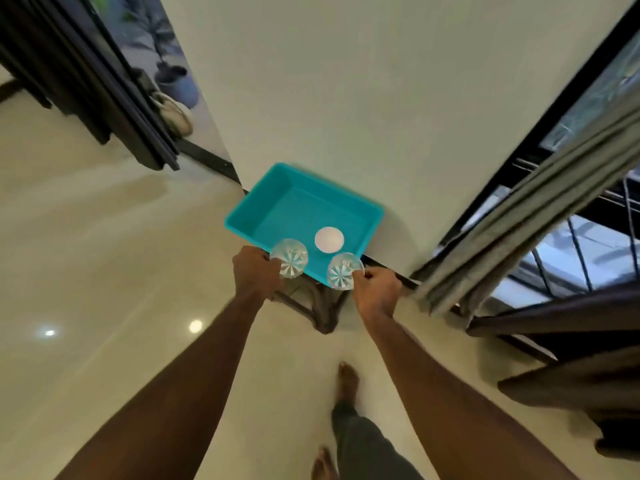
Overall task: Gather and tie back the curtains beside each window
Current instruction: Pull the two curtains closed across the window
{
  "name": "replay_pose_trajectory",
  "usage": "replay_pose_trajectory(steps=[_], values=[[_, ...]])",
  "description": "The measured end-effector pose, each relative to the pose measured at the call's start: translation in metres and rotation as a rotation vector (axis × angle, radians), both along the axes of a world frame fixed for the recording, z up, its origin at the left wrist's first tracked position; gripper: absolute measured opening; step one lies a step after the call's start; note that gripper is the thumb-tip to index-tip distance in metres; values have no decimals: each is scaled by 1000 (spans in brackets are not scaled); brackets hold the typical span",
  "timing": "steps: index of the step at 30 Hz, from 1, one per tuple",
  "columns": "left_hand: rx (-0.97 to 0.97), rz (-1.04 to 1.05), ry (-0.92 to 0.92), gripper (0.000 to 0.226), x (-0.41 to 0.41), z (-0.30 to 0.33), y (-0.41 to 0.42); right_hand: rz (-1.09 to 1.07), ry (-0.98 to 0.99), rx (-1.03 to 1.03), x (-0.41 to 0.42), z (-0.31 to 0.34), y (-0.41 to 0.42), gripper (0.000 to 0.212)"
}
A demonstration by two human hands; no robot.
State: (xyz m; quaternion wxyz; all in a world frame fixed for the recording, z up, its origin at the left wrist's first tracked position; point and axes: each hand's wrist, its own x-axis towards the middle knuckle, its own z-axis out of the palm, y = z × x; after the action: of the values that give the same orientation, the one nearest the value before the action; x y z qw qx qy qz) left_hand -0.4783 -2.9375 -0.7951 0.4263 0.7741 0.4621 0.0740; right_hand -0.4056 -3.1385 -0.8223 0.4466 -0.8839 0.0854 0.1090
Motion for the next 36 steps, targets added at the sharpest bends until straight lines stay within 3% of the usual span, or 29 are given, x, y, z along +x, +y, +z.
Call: replay_pose_trajectory(steps=[8,15,23,27,32,36], values=[[23,28,62,12,80,-10,107,47,70,-25,81,-39,134,23],[-40,-21,183,13,153,-56,177,46,138,-155,146,-79,196,19],[-142,-73,266,47,212,-175,261,-105,217,-167,191,-128,248,23],[-147,-144,319,54,236,-202,282,-157,272,-199,204,-159,273,25],[-166,-265,384,31,257,-216,298,-282,336,-186,212,-190,298,23],[-152,-327,396,32,272,-237,310,-343,351,-192,213,-207,312,24]])
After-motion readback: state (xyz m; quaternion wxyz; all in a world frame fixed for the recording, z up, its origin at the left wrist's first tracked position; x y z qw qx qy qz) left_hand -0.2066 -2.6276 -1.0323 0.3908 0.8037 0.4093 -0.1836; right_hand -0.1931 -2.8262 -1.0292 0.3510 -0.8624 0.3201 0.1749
